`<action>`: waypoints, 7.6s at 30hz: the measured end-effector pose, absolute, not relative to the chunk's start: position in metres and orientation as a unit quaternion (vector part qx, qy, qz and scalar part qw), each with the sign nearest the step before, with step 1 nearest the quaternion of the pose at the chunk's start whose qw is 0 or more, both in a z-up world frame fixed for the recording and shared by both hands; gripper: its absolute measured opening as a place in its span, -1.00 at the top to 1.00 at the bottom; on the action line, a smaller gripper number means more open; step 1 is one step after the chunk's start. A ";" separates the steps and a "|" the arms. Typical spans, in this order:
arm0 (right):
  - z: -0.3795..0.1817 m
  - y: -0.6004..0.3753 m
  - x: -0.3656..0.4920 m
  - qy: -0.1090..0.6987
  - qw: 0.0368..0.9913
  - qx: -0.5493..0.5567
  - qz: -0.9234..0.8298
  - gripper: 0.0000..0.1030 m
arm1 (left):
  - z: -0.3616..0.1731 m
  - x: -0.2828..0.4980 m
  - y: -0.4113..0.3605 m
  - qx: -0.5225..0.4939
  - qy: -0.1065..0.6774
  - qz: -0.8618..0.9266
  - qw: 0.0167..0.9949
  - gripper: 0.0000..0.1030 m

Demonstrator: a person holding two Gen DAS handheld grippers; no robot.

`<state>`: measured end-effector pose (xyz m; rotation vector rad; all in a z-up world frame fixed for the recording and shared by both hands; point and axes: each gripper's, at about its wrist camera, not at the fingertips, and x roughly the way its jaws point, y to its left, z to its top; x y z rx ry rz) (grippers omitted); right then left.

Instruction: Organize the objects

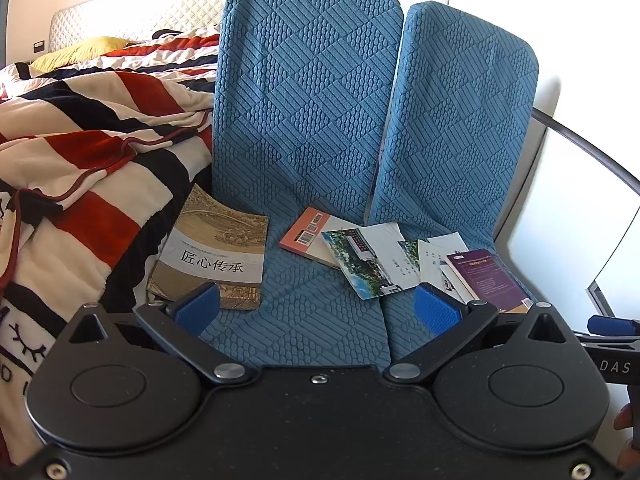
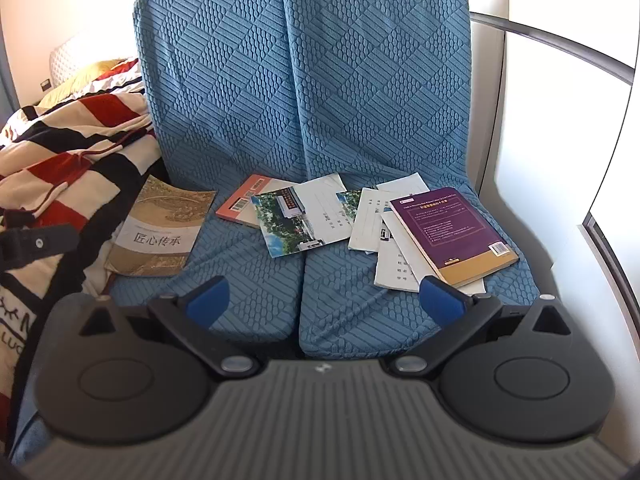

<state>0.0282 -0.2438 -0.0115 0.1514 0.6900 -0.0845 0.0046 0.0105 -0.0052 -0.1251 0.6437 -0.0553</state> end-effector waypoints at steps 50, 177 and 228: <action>-0.010 -0.229 0.042 0.333 0.937 0.104 -0.014 -1.00 | 0.010 0.015 0.019 -0.076 0.309 -0.033 0.948 -1.00; -0.200 -0.065 0.321 0.465 0.857 0.118 0.190 0.30 | -0.208 0.233 0.182 -0.114 0.484 0.108 0.861 -0.11; -0.236 -0.126 0.332 0.478 0.781 0.356 0.184 0.90 | -0.214 0.225 0.198 -0.182 0.491 0.076 0.849 -0.32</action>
